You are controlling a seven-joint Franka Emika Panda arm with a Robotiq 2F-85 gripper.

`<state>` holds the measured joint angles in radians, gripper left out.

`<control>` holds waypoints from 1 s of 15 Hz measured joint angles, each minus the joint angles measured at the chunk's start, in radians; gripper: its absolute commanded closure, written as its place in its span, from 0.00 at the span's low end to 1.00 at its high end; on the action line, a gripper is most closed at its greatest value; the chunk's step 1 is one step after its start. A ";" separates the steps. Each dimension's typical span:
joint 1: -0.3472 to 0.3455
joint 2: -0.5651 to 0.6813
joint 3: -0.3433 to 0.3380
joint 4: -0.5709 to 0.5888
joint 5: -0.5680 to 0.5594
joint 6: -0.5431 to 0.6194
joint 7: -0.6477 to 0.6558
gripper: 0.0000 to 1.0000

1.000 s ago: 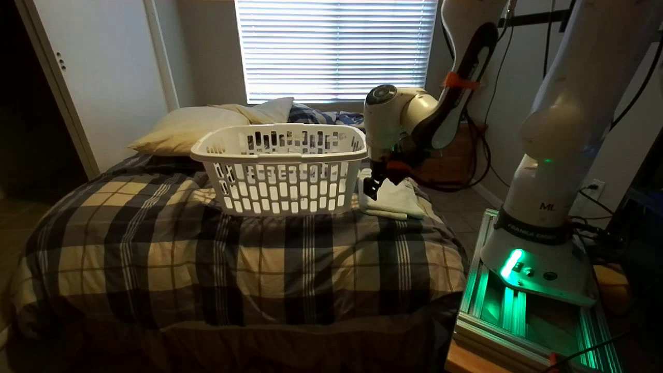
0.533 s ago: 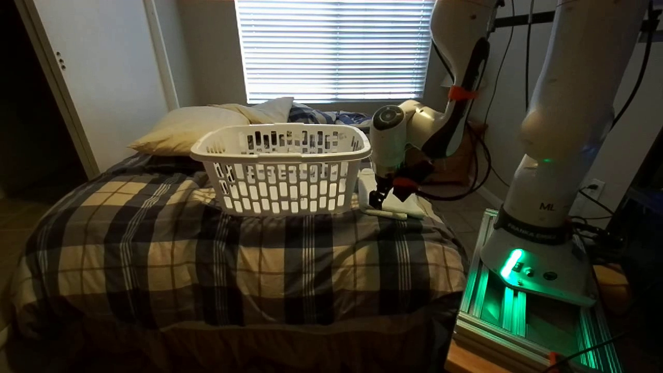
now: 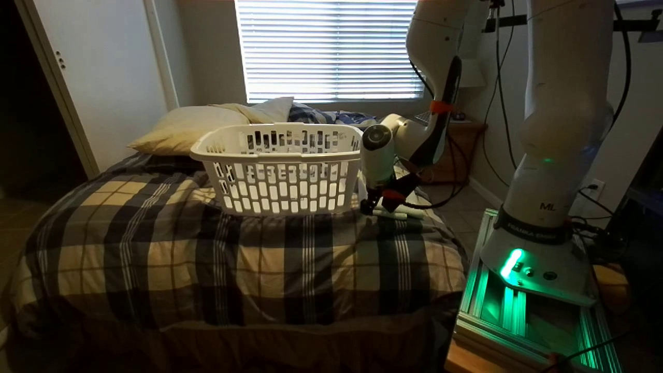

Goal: Hang the towel on the side of the white basket.

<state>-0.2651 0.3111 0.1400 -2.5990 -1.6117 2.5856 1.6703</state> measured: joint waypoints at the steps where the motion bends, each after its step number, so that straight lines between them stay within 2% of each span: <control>1: 0.003 0.025 0.000 0.018 -0.015 -0.012 0.014 0.28; 3: 0.006 0.069 0.000 0.049 -0.031 -0.033 0.032 0.43; 10: 0.088 0.132 -0.080 0.102 -0.035 -0.040 0.057 0.91; 13: 0.089 0.125 -0.089 0.099 -0.005 -0.040 0.060 0.96; 15: 0.091 0.110 -0.089 0.085 0.063 -0.038 0.035 0.93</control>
<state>-0.1741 0.4215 0.0513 -2.5137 -1.5486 2.5476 1.7049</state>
